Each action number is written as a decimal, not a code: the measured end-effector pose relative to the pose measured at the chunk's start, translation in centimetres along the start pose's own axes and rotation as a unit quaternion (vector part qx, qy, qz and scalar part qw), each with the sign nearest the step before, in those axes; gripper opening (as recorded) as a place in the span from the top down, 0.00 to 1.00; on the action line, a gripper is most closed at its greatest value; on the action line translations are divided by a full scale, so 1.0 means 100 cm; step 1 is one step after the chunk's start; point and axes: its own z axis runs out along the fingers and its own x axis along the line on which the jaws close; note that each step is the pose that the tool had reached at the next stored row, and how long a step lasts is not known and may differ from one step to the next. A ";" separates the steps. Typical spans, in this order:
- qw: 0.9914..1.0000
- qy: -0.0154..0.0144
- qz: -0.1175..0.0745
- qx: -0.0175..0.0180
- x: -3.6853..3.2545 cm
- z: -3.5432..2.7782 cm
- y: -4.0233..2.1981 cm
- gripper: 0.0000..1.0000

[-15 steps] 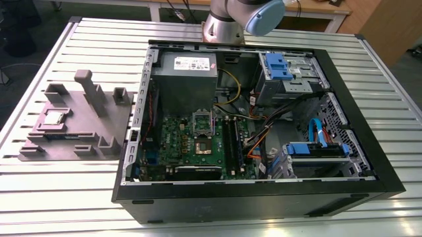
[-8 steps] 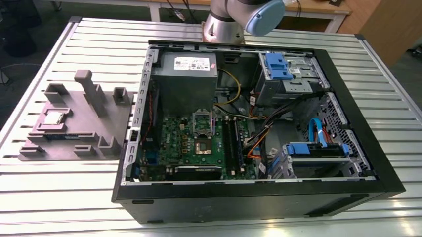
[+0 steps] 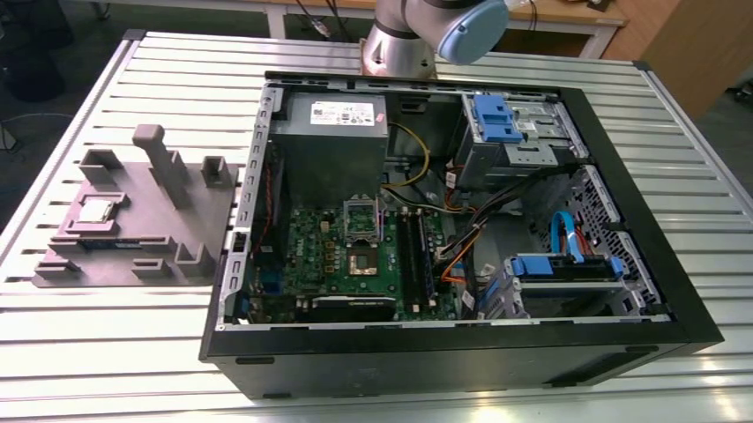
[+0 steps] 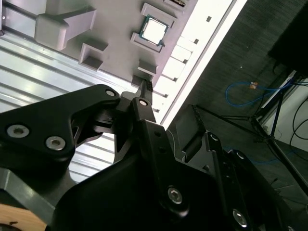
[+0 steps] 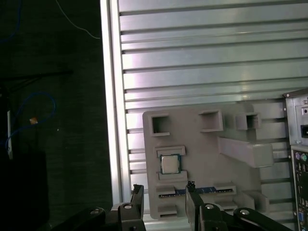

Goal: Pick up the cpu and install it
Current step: 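Pick up the cpu and move it towards the insertion slot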

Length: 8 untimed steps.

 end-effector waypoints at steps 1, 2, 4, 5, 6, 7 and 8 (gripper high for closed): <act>1.000 0.000 0.000 0.000 0.0000 0.0002 0.0000 0.53; 1.000 0.000 0.000 0.000 0.0000 0.0003 0.0000 0.53; 1.000 0.000 0.000 0.000 0.0000 0.0005 -0.0002 0.53; 1.000 0.000 0.000 0.000 -0.0001 0.0010 -0.0002 0.53; 1.000 0.001 0.000 0.000 -0.0001 0.0017 -0.0003 0.53; 1.000 0.001 0.000 -0.002 -0.0001 0.0023 -0.0005 0.53; 1.000 0.001 0.000 -0.003 -0.0001 0.0029 -0.0005 0.53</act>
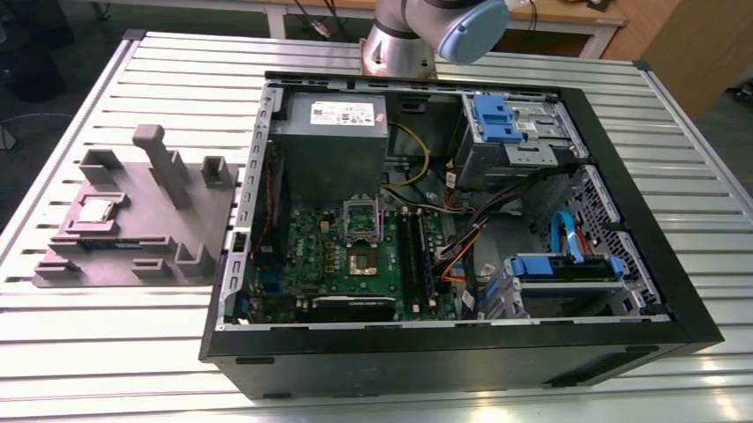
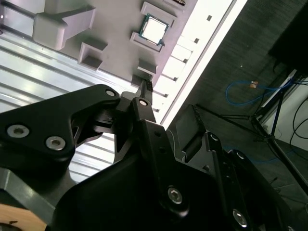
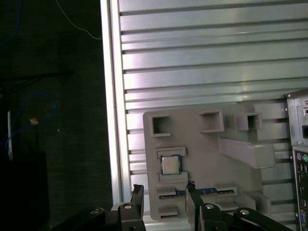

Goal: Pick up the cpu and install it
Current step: 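Pick up the cpu and move it towards the insertion slot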

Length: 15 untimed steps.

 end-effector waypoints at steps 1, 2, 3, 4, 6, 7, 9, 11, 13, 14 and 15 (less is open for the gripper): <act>1.000 0.000 0.000 0.000 0.0000 0.0005 0.0000 0.53; 1.000 0.000 0.000 -0.001 0.0000 0.0010 -0.0002 0.53; 1.000 0.001 0.000 -0.002 0.0000 0.0013 -0.0002 0.53; 1.000 0.001 0.000 -0.002 0.0000 0.0016 -0.0003 0.53; 1.000 0.001 0.000 -0.002 0.0000 0.0023 -0.0004 0.53; 1.000 0.001 0.000 -0.002 0.0000 0.0025 -0.0004 0.53; 1.000 0.001 0.000 -0.003 0.0000 0.0027 -0.0005 0.53; 1.000 0.001 0.000 -0.003 0.0000 0.0028 -0.0005 0.53; 1.000 0.001 0.000 -0.003 0.0000 0.0028 -0.0005 0.53; 1.000 0.001 0.000 -0.003 0.0000 0.0028 -0.0005 0.53; 1.000 0.001 0.000 -0.003 0.0000 0.0028 -0.0005 0.53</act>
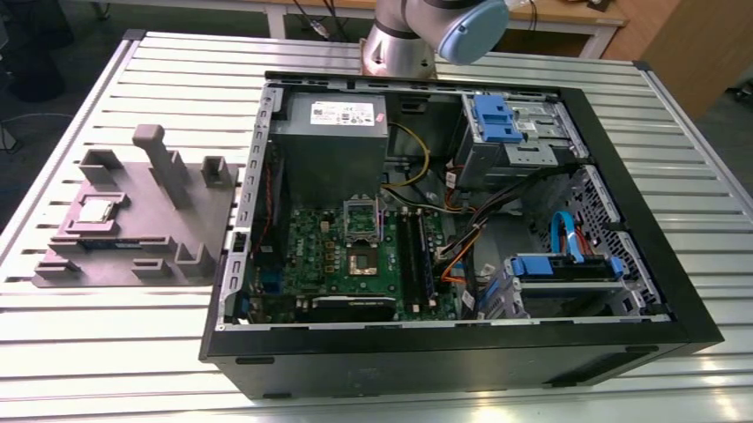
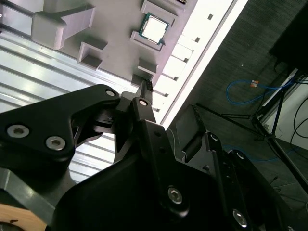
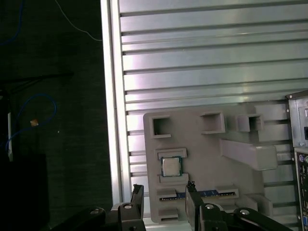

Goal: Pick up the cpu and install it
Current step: 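Pick up the cpu and move it towards the insertion slot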

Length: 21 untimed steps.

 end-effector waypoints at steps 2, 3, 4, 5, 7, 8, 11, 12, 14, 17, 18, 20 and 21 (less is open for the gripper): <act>1.000 0.000 0.000 0.000 0.0000 0.0000 0.0000 0.53; 1.000 0.000 0.000 0.000 0.0000 0.0000 0.0000 0.53; 1.000 0.000 0.000 0.000 0.0000 0.0000 0.0000 0.53; 1.000 0.000 0.000 0.000 0.0000 0.0000 0.0000 0.53; 1.000 0.000 0.000 0.000 0.0000 0.0000 0.0000 0.53; 1.000 0.000 -0.001 0.000 0.0000 0.0001 0.0000 0.53; 1.000 0.001 -0.019 0.000 0.0000 0.0008 0.0000 0.53; 1.000 0.001 -0.021 0.000 0.0000 0.0009 -0.0001 0.53; 1.000 0.001 -0.021 0.000 0.0000 0.0012 -0.0001 0.53; 1.000 0.001 -0.021 0.000 0.0000 0.0018 -0.0001 0.53; 1.000 0.001 -0.021 0.000 0.0000 0.0022 -0.0001 0.53; 1.000 0.001 -0.021 0.000 0.0000 0.0025 -0.0002 0.53; 1.000 0.001 -0.021 0.000 0.0000 0.0027 -0.0002 0.53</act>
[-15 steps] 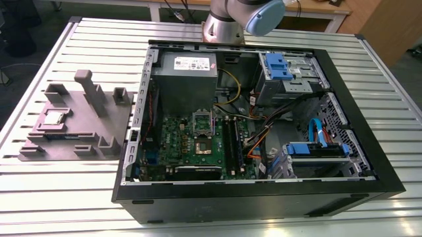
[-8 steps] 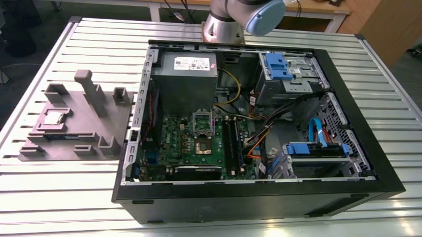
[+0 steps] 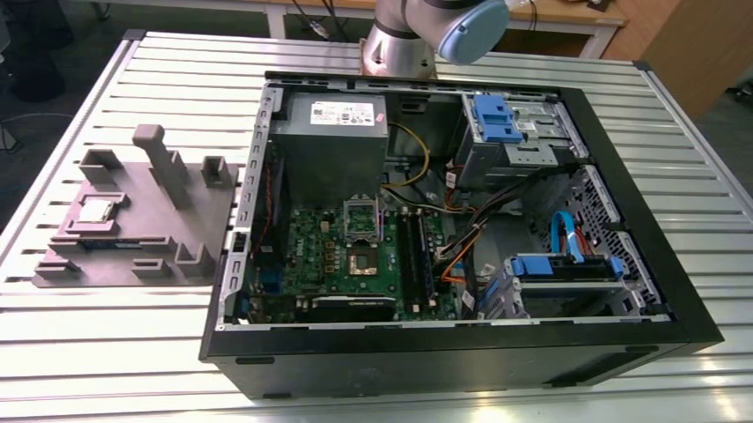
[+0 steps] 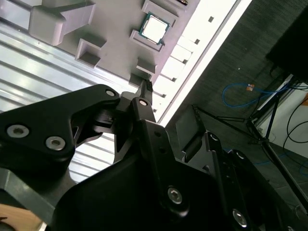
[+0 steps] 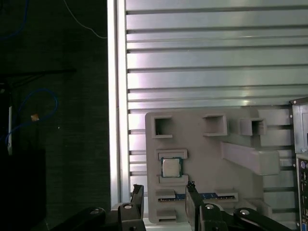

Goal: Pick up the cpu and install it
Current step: 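Pick up the cpu and move it towards the insertion slot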

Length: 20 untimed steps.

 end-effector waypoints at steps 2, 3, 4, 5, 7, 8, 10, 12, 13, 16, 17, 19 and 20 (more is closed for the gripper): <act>1.000 0.000 0.000 0.000 0.0000 0.0004 0.0000 0.53; 1.000 0.000 0.000 0.000 0.0000 0.0007 0.0000 0.53; 1.000 0.000 0.000 0.000 0.0000 0.0010 0.0000 0.53; 1.000 0.000 0.000 0.000 0.0000 0.0015 -0.0001 0.53; 1.000 0.000 0.000 0.000 0.0000 0.0033 -0.0002 0.53; 1.000 0.000 0.000 0.000 0.0000 0.0044 -0.0003 0.53; 1.000 0.000 0.000 0.000 0.0001 0.0069 -0.0006 0.53; 1.000 0.001 -0.001 0.000 -0.0001 0.0092 -0.0015 0.53; 1.000 0.002 -0.002 0.000 -0.0001 0.0102 -0.0018 0.53; 1.000 0.004 -0.008 0.000 -0.0001 0.0121 -0.0024 0.53; 1.000 0.004 -0.009 0.000 -0.0001 0.0121 -0.0024 0.53; 1.000 0.004 -0.009 0.000 -0.0001 0.0123 -0.0025 0.53; 1.000 0.004 -0.009 0.000 -0.0001 0.0123 -0.0025 0.53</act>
